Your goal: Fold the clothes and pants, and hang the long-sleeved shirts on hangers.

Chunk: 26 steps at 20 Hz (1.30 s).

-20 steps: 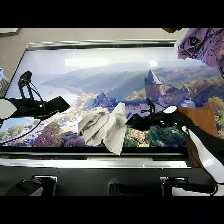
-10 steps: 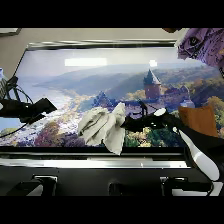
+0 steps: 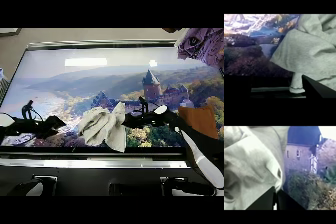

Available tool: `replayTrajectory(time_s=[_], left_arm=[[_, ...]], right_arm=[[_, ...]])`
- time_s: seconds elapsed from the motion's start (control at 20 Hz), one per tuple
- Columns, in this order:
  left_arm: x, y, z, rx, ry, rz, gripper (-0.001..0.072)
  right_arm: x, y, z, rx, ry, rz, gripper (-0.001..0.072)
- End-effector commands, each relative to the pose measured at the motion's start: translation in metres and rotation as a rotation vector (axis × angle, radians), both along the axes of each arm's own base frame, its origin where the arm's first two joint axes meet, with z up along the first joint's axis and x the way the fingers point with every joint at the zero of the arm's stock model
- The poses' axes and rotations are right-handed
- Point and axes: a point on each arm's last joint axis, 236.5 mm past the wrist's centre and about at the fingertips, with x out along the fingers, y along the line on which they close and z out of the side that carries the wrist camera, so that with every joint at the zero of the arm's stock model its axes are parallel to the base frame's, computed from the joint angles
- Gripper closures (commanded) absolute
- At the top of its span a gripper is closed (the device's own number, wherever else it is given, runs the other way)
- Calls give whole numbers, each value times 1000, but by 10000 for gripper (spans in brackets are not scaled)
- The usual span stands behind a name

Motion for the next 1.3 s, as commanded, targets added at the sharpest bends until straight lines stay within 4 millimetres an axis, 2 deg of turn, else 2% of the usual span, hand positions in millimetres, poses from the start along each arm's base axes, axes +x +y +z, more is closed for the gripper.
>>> replayTrajectory(time_s=[0.0,0.1,0.45,0.55,0.6,0.8,0.85,0.95,1.05,1.15,1.25], left_arm=[[-13,-32,-31,-169,-2,35,3],[-17,-42,-44,-180,12,32,3],[-4,-54,-72,-175,43,78,6],[1,-60,-74,-201,38,84,53],[3,-62,-75,-210,40,95,121],[6,-73,-85,-212,61,108,139],[7,-75,-87,-208,61,107,224],[12,-75,-85,-206,48,105,675],[20,-79,-70,-216,2,58,692],[33,-80,-48,-213,-58,11,694],[49,-68,-19,-161,-128,-18,695]], right_arm=[[-1,2,14,11,-23,12,676],[-3,3,16,16,-20,21,675],[-18,7,19,40,25,64,676],[-20,7,20,43,33,69,676],[-21,8,20,44,35,70,676],[-21,8,24,47,30,67,676],[-20,8,26,47,23,67,676],[-18,7,32,48,0,62,676],[-13,6,41,43,-33,47,677],[-7,-3,50,-14,-57,37,677],[9,-19,69,-117,-131,48,677]])
